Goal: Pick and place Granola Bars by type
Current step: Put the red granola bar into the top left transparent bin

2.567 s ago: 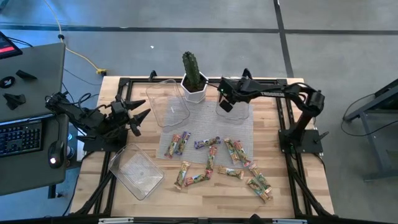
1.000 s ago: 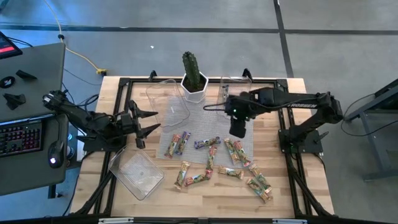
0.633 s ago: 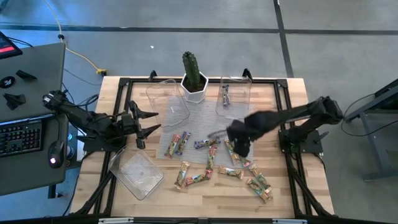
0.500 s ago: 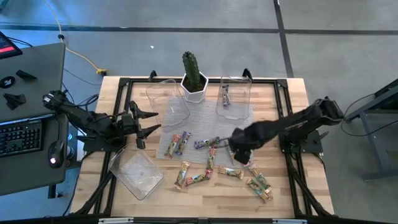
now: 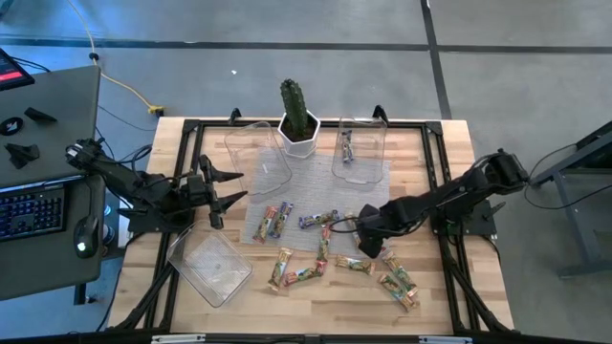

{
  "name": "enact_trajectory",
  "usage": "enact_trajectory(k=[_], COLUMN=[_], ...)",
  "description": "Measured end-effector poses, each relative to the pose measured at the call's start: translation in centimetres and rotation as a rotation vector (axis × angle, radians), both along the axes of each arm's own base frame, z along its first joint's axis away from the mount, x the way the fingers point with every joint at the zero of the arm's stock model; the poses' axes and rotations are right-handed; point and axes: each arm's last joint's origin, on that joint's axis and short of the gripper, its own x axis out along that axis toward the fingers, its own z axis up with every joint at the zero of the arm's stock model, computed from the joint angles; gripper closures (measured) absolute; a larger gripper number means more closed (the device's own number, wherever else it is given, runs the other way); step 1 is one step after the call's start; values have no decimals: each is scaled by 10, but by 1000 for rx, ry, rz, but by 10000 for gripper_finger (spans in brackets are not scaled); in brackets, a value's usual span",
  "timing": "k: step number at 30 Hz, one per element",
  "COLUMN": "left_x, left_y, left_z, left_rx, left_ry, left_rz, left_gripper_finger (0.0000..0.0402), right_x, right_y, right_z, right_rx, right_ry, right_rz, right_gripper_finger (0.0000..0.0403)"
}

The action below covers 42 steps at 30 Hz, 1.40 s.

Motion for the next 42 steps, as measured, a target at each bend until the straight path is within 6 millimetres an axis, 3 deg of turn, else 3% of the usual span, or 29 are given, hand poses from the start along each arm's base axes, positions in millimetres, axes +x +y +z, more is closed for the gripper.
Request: enact_trajectory(k=[6,13,24,31,35,42], left_x=[0,-1,-1,-1,-1,-1], left_y=[0,2,2,2,2,2], left_z=[0,0,0,0,0,2], left_rx=[-1,-4,-5,-5,-5,-10], left_ry=[-1,2,2,2,1,-13], left_rz=[9,65,73,73,73,81], left_gripper_finger=[191,191,191,191,191,191], right_x=[-1,-6,-2,14,30,78], right_y=[-1,-2,-1,4,1,-24], right_z=[-16,-19,-12,27,61,127], right_rx=[17,-12,30,-7,-101,-424], right_ry=[-97,-70,-36,-13,-68,-456], right_rz=[-2,61,91,183,218,264], right_gripper_finger=[204,208,295,317,319,320])
